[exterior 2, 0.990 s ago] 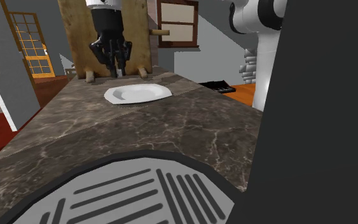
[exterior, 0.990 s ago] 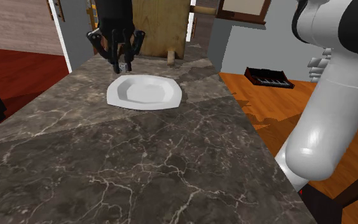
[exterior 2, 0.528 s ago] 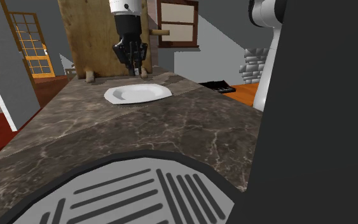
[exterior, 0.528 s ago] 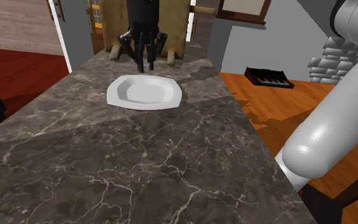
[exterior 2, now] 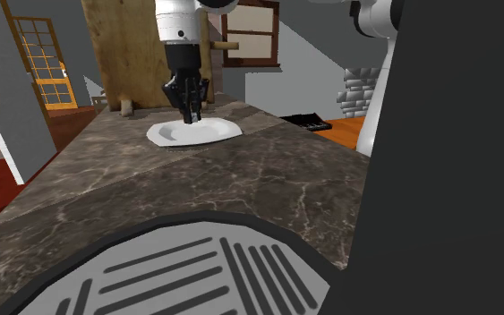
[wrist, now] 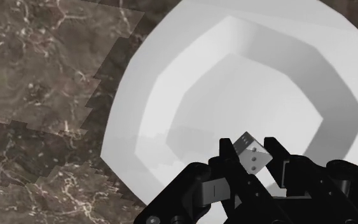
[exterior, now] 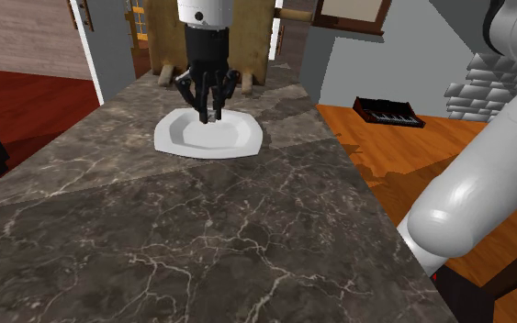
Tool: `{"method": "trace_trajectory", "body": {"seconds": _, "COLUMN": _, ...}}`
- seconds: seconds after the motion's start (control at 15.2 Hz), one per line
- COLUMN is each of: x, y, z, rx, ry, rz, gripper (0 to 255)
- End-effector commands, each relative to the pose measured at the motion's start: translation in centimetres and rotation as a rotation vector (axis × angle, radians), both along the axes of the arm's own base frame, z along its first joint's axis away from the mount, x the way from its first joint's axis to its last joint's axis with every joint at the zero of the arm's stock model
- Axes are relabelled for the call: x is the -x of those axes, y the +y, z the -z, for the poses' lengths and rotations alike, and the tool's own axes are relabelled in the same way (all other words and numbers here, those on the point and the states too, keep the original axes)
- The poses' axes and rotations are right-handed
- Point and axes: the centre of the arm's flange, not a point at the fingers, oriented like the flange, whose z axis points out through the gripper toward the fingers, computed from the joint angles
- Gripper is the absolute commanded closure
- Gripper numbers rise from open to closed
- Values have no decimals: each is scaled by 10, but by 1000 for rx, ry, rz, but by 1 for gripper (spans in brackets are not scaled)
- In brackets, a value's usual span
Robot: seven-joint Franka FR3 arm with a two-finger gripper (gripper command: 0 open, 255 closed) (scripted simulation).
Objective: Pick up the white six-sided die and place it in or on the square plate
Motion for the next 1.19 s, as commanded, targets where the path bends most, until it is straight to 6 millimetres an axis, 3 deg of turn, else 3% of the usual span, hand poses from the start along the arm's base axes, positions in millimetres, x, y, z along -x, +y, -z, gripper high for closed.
{"method": "trace_trajectory", "body": {"seconds": 0.0, "x": 1, "y": -1, "z": 10, "rx": 0, "ry": 0, "rz": 0, "gripper": 255}}
{"method": "trace_trajectory", "body": {"seconds": 0.13, "x": 1, "y": -1, "z": 25, "rx": 0, "ry": 0, "rz": 0, "gripper": 255}}
{"method": "trace_trajectory", "body": {"seconds": 0.66, "x": 1, "y": -1, "z": 25, "rx": 0, "ry": 0, "rz": 0, "gripper": 255}}
{"method": "trace_trajectory", "body": {"seconds": 0.73, "x": 1, "y": -1, "z": 25, "rx": 0, "ry": 0, "rz": 0, "gripper": 0}}
{"method": "trace_trajectory", "body": {"seconds": 1.06, "x": 1, "y": -1, "z": 25, "rx": 0, "ry": 0, "rz": 0, "gripper": 0}}
{"method": "trace_trajectory", "body": {"seconds": 1.12, "x": 1, "y": 0, "z": 11, "rx": 0, "ry": 0, "rz": 0, "gripper": 0}}
